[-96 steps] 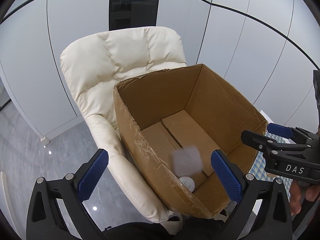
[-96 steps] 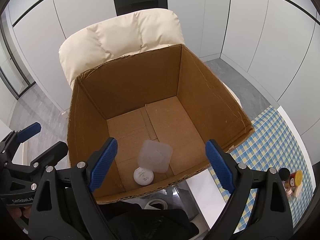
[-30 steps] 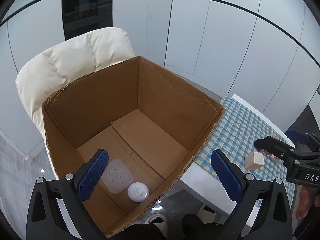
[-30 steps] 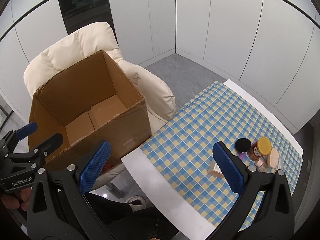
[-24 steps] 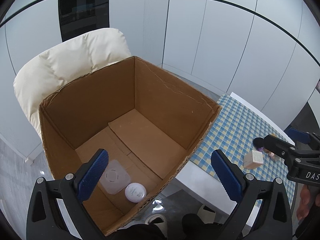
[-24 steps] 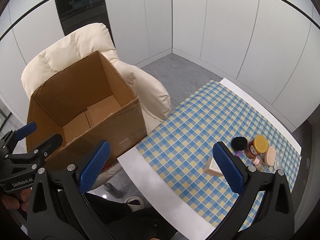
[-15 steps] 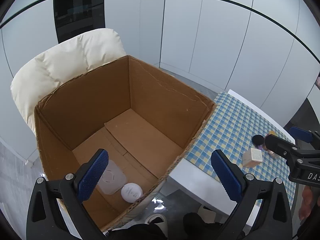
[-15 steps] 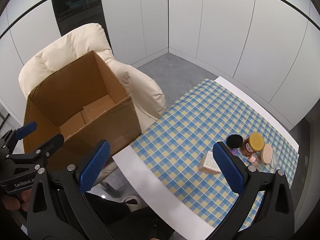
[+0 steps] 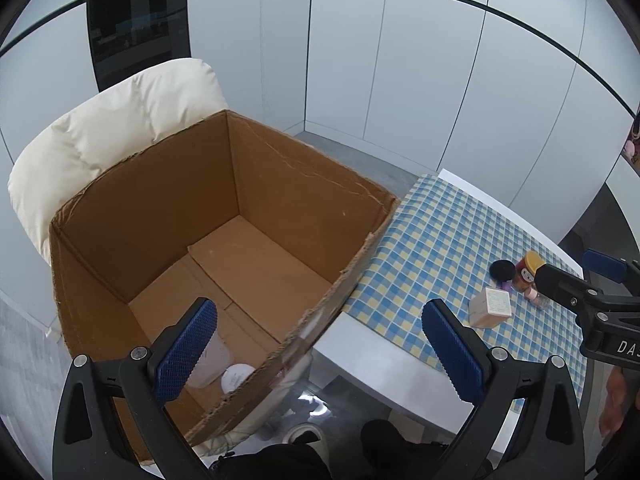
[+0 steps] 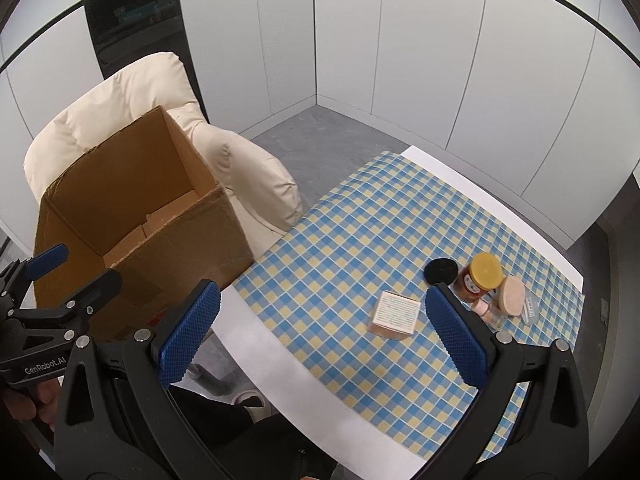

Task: Organize objects
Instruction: 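Withdraw both tools from the box back toward the table, then move both tools over the cosmetics on the checked tablecloth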

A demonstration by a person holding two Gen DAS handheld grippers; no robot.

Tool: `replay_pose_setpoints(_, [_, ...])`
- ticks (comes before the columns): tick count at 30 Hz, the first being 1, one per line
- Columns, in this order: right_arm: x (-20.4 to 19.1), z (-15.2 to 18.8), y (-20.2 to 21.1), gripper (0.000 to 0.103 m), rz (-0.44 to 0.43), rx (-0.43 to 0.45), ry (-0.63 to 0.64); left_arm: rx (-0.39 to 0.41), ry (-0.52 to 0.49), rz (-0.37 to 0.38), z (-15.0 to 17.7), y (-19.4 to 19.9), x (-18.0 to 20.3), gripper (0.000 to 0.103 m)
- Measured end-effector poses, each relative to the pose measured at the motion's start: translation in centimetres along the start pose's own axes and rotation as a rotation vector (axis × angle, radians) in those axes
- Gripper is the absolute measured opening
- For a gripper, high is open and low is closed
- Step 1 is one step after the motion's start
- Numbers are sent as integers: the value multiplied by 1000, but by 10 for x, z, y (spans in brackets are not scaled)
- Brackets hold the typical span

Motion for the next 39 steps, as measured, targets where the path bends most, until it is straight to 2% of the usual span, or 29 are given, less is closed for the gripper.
replay_pose_setpoints(39, [79, 31, 32, 103, 87, -2, -79, -20, -95, 61, 7, 3, 84, 102])
Point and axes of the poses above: each gripper's, at about its wrist camera, not at the fingertips, and y roughly against the way its jaws point, x to its right, z to its underside, the point moved 8 cm from there along -y, roughly the way its jaws point, and after that the axes turned 7 degrees about -z, right-handed, at the moved point
